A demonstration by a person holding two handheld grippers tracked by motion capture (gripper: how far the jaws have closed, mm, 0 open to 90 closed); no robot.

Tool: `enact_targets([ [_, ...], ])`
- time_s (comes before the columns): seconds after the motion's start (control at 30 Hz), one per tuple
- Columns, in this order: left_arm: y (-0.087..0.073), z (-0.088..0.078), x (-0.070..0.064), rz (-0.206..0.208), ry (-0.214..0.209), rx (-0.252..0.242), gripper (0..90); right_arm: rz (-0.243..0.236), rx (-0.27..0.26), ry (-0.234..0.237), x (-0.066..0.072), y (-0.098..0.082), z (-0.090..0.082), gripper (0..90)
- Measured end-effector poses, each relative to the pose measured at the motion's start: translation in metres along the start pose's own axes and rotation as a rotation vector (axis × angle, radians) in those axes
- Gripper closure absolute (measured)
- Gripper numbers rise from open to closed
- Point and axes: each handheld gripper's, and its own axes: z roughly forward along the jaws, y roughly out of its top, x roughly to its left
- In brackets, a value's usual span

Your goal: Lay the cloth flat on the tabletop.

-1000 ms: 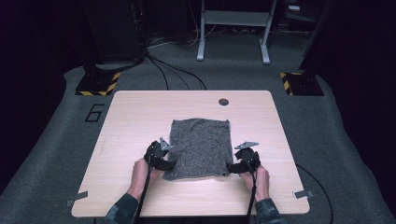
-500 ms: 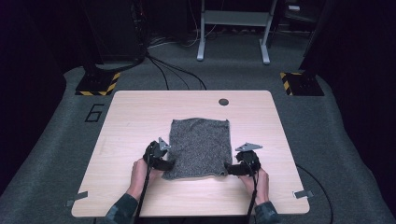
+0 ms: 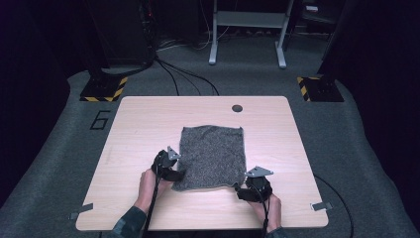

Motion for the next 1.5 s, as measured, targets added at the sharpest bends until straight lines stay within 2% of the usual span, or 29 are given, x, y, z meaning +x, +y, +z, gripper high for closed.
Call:
enact_targets([
  [0.03,0.0,-0.001,0.001,0.0,-0.013,0.011,23.2,0.002,0.002,-0.019,0.0,-0.002,0.002,47.9],
  [0.1,-0.001,0.0,0.002,-0.005,-0.012,0.001,23.2,0.007,0.011,-0.074,0.0,-0.004,0.002,52.2],
  [0.13,-0.001,0.0,0.002,-0.005,-0.012,0.001,23.2,0.0,0.004,-0.087,-0.003,-0.005,0.0,54.0],
  [0.2,-0.001,0.0,0.002,-0.003,-0.01,0.0,23.1,0.012,0.0,-0.124,-0.008,-0.007,-0.004,54.1],
  [0.27,-0.001,0.0,0.003,-0.002,-0.018,0.002,23.1,0.017,-0.004,-0.136,-0.012,-0.008,-0.006,54.0],
  [0.4,-0.001,0.0,0.004,-0.002,-0.029,0.005,23.1,0.045,-0.031,-0.21,-0.026,-0.012,-0.017,53.1],
  [0.5,-0.001,0.0,0.006,-0.008,-0.03,0.002,23.0,0.057,-0.05,-0.228,-0.036,-0.013,-0.026,51.3],
  [0.63,-0.001,-0.002,0.008,-0.009,-0.033,0.02,21.5,0.083,-0.076,-0.212,-0.045,-0.013,-0.037,47.3],
  [0.67,-0.001,-0.002,0.008,-0.009,-0.033,0.02,20.4,0.085,-0.089,-0.191,-0.048,-0.013,-0.039,45.6],
  [0.7,-0.002,-0.005,0.011,-0.043,-0.059,-0.003,20.1,0.089,-0.097,-0.176,-0.05,-0.011,-0.04,43.5],
  [0.73,-0.002,-0.005,0.011,-0.043,-0.059,-0.003,19.6,0.089,-0.097,-0.176,-0.05,-0.011,-0.04,43.5],
  [0.77,-0.001,-0.009,0.012,-0.054,-0.071,-0.025,19.0,0.084,-0.099,-0.12,-0.052,-0.005,-0.037,38.5],
  [0.8,-0.001,-0.009,0.012,-0.054,-0.071,-0.025,18.7,0.079,-0.109,-0.08,-0.052,-0.001,-0.033,36.4],
  [0.83,0.001,-0.011,0.011,-0.049,-0.078,-0.027,18.6,0.071,-0.096,-0.071,-0.051,0.005,-0.029,33.2],
  [0.9,0.004,-0.011,0.008,-0.047,-0.081,-0.024,18.5,0.043,-0.099,-0.004,-0.049,0.018,-0.017,29.8],
  [0.93,0.004,-0.011,0.008,-0.047,-0.081,-0.024,18.5,0.043,-0.099,-0.004,-0.049,0.018,-0.017,29.8],
  [0.97,0.005,-0.008,0.006,-0.041,-0.068,-0.025,18.5,0.031,-0.057,0.014,-0.045,0.031,-0.002,25.2],
  [1.0,0.006,-0.006,0.006,-0.037,-0.069,-0.015,18.5,0.016,-0.046,0.019,-0.045,0.037,0.006,24.9],
  [1.03,0.006,-0.004,0.005,-0.034,-0.063,-0.005,18.5,0.02,-0.038,0.007,-0.043,0.041,0.015,22.6],
  [1.07,0.006,-0.004,0.005,-0.034,-0.063,-0.005,18.3,0.02,-0.038,0.007,-0.043,0.041,0.015,22.6],
  [1.1,0.006,-0.001,0.004,-0.027,-0.06,0.001,18.4,0.009,0.004,0.003,-0.042,0.047,0.03,19.5],
  [1.17,0.007,0.001,0.003,-0.023,-0.057,0.017,18.5,-0.015,0.027,-0.02,-0.042,0.049,0.039,18.8],
  [1.3,0.004,0.004,0.003,-0.015,-0.038,0.023,18.5,-0.006,0.06,-0.029,-0.043,0.045,0.046,18.1],
  [1.33,0.004,0.004,0.004,-0.016,-0.047,0.019,18.4,-0.01,0.068,-0.034,-0.042,0.043,0.046,18.1],
  [1.5,0.002,0.003,0.004,-0.014,-0.037,0.019,18.4,-0.007,0.056,-0.02,-0.041,0.035,0.041,17.9],
])
